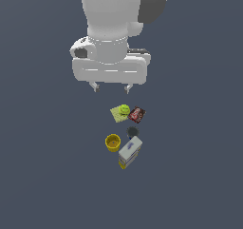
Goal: Pick up a designated object from a clutter of objects.
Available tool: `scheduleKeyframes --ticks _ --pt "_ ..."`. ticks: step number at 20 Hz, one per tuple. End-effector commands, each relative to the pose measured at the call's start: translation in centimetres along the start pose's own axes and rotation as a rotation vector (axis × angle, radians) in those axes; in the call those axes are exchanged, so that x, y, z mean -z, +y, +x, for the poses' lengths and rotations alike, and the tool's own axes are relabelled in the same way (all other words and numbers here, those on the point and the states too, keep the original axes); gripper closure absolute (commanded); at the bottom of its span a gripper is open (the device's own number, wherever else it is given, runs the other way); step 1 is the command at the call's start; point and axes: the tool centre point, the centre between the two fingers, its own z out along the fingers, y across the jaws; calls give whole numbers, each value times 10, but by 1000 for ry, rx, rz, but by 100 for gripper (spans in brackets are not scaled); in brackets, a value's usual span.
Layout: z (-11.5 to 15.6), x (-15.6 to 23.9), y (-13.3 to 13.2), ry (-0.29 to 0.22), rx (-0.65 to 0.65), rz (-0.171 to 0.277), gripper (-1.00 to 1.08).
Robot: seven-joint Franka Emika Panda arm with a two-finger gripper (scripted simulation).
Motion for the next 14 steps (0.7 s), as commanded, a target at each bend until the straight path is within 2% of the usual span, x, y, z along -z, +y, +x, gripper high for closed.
scheduleKeyframes --ticks 1,9,14 --pt "0 0 0 0 0 0 -92" --pt "-5 9 -16 4 10 10 -92" --pt "-7 10 -18 5 15 11 -92"
